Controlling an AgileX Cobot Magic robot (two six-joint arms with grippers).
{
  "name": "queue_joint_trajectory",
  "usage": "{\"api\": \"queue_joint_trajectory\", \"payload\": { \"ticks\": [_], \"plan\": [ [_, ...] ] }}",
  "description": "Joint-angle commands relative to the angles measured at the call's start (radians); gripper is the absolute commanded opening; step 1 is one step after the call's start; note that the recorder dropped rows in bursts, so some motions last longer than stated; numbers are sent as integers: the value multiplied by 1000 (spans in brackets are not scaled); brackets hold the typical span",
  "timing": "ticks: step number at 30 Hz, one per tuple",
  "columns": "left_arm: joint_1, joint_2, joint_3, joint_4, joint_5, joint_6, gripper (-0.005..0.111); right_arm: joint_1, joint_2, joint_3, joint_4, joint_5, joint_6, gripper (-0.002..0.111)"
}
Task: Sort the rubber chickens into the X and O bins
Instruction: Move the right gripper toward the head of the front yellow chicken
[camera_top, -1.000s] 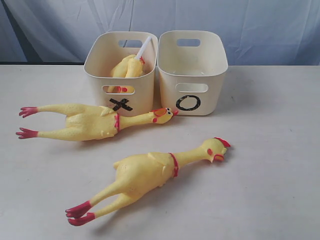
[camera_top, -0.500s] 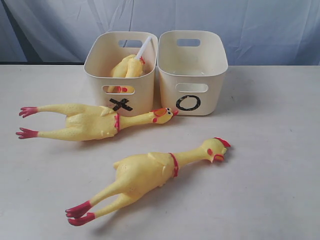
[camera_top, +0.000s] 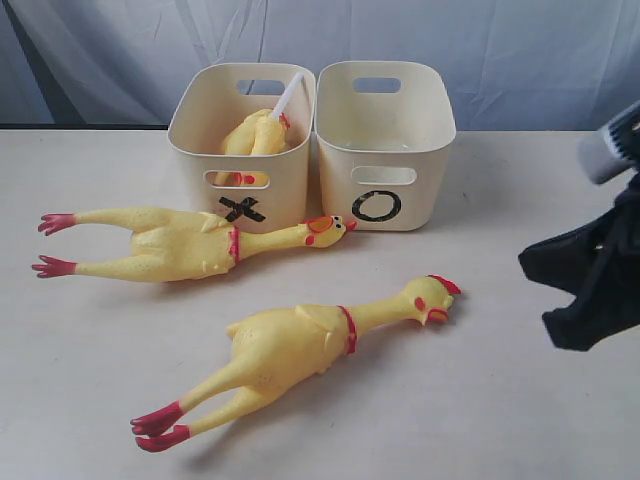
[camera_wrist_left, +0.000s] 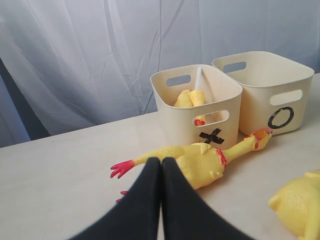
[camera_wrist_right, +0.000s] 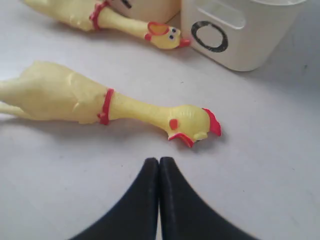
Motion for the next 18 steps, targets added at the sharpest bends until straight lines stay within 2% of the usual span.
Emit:
{"api": "queue_joint_trajectory", "payload": {
  "ticks": [1,4,9,11,13,18],
  "plan": [
    [5,-4,5,-3,-9,-8,0,90,102,-6,-104,-100,-108,1],
    [5,-4,12,-3,-12,-8,0,150,170,-6,-220,-142,-132,10],
    [5,-4,12,-3,-12,-15,0,232,268,-6,-333,-238,-132,38],
    [5,-4,12,-3,-12,-15,0,254,300,-6,-354,-302,-132,46],
    [5,-4,12,-3,-12,-15,0,273,335,-6,-394,-352,-132,49],
    [5,-4,12,-3,-12,-15,0,310,420,-8,-552,-453,-132,49]
  ]
}}
